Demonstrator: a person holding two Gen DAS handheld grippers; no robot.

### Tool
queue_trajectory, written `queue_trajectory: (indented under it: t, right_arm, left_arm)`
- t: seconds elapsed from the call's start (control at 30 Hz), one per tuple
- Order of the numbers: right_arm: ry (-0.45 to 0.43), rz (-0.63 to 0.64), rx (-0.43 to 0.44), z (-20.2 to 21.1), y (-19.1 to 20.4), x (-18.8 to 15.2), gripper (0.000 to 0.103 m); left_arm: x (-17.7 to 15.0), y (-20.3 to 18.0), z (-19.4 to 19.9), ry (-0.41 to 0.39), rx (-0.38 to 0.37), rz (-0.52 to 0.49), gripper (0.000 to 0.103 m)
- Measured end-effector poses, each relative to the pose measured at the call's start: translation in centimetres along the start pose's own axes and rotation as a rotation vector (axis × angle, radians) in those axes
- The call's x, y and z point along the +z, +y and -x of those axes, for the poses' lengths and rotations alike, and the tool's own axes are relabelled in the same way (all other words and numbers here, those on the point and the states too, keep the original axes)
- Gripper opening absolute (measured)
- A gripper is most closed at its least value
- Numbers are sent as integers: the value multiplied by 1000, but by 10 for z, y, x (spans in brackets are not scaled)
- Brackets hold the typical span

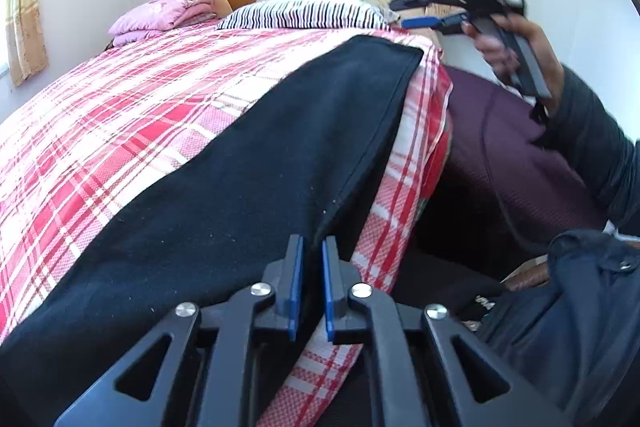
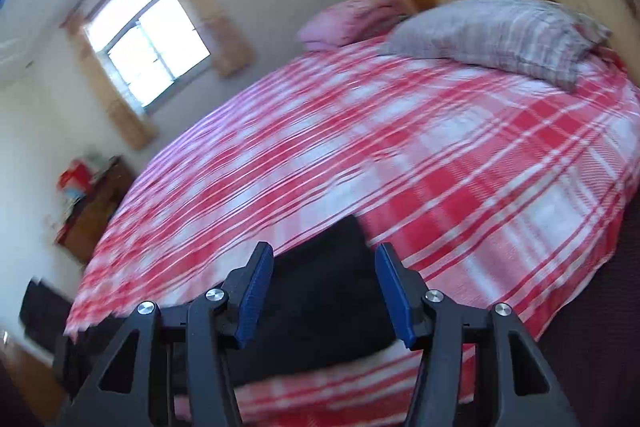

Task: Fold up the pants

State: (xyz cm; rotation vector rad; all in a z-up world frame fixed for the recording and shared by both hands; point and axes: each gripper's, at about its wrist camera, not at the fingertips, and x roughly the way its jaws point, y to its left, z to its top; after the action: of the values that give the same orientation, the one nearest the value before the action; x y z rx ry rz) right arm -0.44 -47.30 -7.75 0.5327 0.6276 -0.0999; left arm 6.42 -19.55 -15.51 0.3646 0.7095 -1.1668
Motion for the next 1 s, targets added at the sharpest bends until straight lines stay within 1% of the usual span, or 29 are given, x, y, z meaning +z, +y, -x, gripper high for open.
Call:
queue_trajectory:
  t: [0.07,0.1,0.13,0.17,0.23,0.27,0.3,0.37,0.43,0.5,0.53,0.6,0.63,0.67,0.7,0.73,0.77,0.8,0.83,0.87,0.9,0.93,0.97,1.0]
  right_arm:
    - [71,35,57,-12,11,-13,55]
    - [106,46,25,-21,13,-20,55]
    - [134,49,-38,-32,12,-25,55]
    - [156,44,-106,-42,8,-30,55]
    - [119,51,-131,-44,10,-34,55]
    - [128,69,-153,-44,17,-33,55]
    - [129,101,-153,-44,28,-33,55]
    - [117,148,-80,-42,49,-37,55]
    - [150,208,1,-49,81,-44,55]
    - [216,268,111,-63,113,-56,55]
    - [244,291,149,-71,126,-62,55]
    - [292,326,217,-85,150,-79,55]
    - [327,332,242,-93,160,-88,55]
    - [364,339,263,-98,169,-100,55]
    - [395,349,277,-105,176,-109,55]
    - [416,364,276,-110,181,-119,55]
    - [435,379,268,-115,183,-127,55]
    - [467,394,250,-122,183,-134,55]
    - [477,411,237,-125,182,-140,55]
    - [471,425,241,-123,180,-143,55]
    - [466,428,248,-122,179,-144,55]
    - [465,422,252,-121,178,-143,55]
    - [466,410,255,-122,178,-142,55]
    - [464,397,258,-120,177,-140,55]
  left_arm:
    - [-3,4,-6,27,-24,23,9]
    - [-4,5,-9,48,-37,25,10]
    - [-6,3,-14,76,-52,19,15]
    - [-7,0,-15,81,-48,7,15]
    - [-6,-2,-8,63,-48,-9,15]
    - [-5,1,-2,51,-50,-8,15]
    - [-5,3,5,39,-48,-3,15]
    - [-7,14,22,6,-34,24,19]
    - [-13,26,38,-12,-17,53,19]
    - [-20,37,49,-16,27,74,19]
    - [-22,45,52,-7,44,85,19]
    - [-23,62,54,-2,110,135,19]
    - [-24,67,56,-11,99,166,19]
    - [-25,71,56,-20,70,196,19]
    - [-27,75,55,-19,35,220,19]
    - [-31,75,52,0,21,227,20]
    - [-32,74,44,37,23,221,23]
    - [-35,72,36,76,44,199,24]
    - [-39,69,27,116,65,178,24]
    - [-41,67,23,134,77,161,25]
    - [-42,64,22,126,81,147,28]
    - [-41,63,24,119,64,153,35]
    - [-41,64,24,115,50,164,40]
    - [-41,64,25,116,44,170,42]
